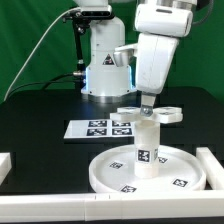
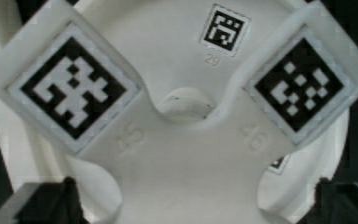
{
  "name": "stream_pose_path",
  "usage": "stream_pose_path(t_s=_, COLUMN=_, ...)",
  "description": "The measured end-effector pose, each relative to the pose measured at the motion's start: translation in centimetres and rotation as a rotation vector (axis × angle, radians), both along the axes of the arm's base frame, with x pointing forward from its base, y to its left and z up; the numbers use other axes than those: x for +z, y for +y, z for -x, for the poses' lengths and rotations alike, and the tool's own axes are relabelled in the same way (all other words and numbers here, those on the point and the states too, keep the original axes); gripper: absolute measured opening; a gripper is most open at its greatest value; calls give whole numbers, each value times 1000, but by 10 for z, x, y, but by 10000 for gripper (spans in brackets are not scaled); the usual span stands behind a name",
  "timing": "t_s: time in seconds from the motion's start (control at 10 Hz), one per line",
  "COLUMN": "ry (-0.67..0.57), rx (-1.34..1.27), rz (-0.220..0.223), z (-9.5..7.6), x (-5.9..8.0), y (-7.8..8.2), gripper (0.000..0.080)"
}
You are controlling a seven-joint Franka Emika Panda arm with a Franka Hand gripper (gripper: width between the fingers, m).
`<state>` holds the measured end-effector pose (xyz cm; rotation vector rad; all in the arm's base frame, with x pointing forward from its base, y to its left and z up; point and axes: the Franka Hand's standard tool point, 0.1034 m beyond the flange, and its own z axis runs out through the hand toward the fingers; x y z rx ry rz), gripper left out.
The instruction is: Assemble round table
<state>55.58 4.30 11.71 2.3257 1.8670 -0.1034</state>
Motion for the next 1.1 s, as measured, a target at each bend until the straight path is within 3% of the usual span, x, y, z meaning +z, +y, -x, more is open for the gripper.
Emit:
stream_pose_path(t_s=0.5, ry=7, rx=-31, rz=8, z=-2, x=-9, y=-9, gripper=649)
stream_pose_path(t_s=0.6, ry=5, rx=-45, rz=8, z=-2, x=-9, y=-9, gripper=513)
stream_pose_path(t_s=0.7, ry=5, rx=-46, rz=8, z=-2, x=-9, y=-9, gripper=446)
stream_pose_path(t_s=1.1, ry=-39, rx=-309, rz=-3, z=-2, x=-9, y=-9, gripper=446)
